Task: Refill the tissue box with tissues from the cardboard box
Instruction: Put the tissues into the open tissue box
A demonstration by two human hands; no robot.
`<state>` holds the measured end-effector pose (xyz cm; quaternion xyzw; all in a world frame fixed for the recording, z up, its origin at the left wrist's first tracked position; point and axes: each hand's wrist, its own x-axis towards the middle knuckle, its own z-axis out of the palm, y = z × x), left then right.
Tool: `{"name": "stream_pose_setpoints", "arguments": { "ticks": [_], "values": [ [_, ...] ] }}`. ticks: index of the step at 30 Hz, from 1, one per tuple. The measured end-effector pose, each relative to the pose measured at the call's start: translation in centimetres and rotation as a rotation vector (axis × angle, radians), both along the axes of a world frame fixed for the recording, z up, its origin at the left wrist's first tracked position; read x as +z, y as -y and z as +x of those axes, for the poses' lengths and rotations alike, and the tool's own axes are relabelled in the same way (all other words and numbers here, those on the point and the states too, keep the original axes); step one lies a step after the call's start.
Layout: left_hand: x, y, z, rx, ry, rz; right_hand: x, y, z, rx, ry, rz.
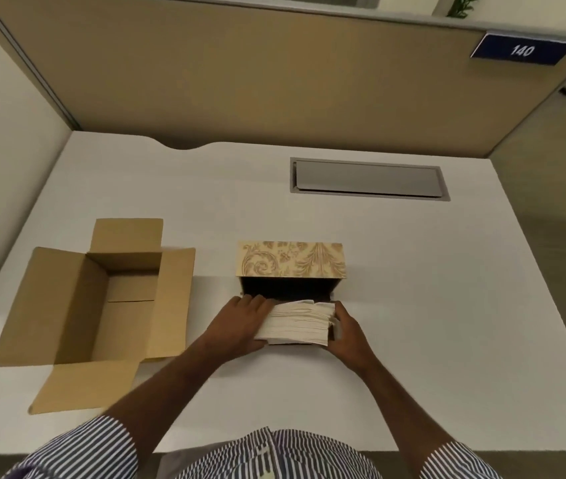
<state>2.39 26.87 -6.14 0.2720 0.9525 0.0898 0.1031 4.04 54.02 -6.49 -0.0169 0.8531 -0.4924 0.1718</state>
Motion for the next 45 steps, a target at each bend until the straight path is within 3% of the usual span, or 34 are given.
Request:
{"name": "stream_pose_setpoints", "arguments": {
  "ticks": [13,24,34,39,45],
  "values": [
    [-1.9,3.4,2.1,0.201,0.120,0.228,-3.3,-0.6,-0.3,0.048,-0.084,0.026],
    [-2.5,1.9,1.4,0.578,0.387,0.611,-3.6,-1.7,-1.3,0.004,-0.102,0.030],
    [-3.1,1.6,1.2,0.894,0.521,1.015,-2.0,-3.1,-2.0,-0.116,0.214,-0.226],
    [-3.2,1.1,0.5,1.014,0.565,1.074,-1.3,-2.9,-2.7,-0.238,0.346,-0.351],
    [-3.6,1.0,0.0,1.113,0.605,1.057,-1.2,-1.1,-3.9,-0.409,0.347,-0.317]
  ]
}}
